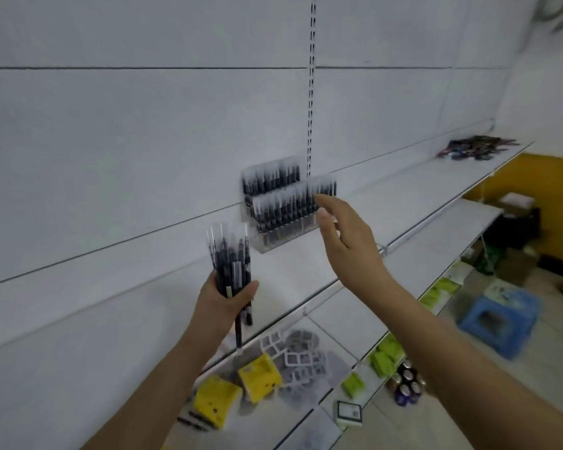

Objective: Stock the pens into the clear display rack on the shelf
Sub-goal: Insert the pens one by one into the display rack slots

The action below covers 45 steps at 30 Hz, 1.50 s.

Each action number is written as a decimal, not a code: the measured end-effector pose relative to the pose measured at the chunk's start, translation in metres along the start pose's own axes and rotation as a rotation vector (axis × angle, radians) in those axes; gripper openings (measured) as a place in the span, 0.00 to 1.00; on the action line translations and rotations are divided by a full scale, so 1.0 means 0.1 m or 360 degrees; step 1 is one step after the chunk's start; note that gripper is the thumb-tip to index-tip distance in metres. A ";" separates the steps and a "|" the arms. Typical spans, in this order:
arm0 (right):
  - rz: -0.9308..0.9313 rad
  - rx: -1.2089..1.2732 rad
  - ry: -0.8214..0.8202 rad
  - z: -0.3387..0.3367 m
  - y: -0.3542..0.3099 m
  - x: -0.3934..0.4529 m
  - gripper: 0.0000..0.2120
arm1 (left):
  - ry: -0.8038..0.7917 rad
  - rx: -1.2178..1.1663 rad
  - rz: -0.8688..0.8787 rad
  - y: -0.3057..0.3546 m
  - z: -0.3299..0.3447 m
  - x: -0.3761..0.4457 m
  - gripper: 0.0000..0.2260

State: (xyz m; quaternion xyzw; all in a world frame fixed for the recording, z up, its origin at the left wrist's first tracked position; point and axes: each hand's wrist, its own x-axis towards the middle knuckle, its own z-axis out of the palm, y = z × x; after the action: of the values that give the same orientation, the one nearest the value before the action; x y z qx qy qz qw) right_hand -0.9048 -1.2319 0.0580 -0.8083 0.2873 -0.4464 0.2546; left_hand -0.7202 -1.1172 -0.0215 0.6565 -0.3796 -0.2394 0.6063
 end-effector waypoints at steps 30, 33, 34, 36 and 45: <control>0.0349 0.0982 -0.0802 0.31 2.45 2.29 0.06 | 0.0123 -0.0129 -0.0245 -0.21 2.04 2.29 0.17; 0.0144 0.0887 -0.0663 0.23 2.47 2.46 0.07 | 0.0293 -0.0097 -0.0259 -0.28 2.07 2.27 0.14; 0.0090 0.0891 -0.0567 0.19 2.46 2.52 0.07 | 0.0330 -0.0094 -0.0277 -0.30 2.08 2.26 0.13; 0.0015 0.0921 -0.0326 0.08 2.43 2.70 0.06 | 0.0374 -0.0061 -0.0309 -0.34 2.08 2.28 0.12; -0.0146 0.0745 -0.0338 0.28 2.39 3.30 0.03 | 0.0378 -0.0023 -0.0307 -0.37 2.05 2.31 0.16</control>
State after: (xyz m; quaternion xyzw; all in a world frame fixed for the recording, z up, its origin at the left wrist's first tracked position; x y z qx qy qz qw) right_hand -0.7933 -1.6241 0.0755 -0.7819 0.1107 -0.4244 0.4430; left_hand -0.7329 -1.4260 -0.0550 0.7093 -0.2385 -0.2199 0.6258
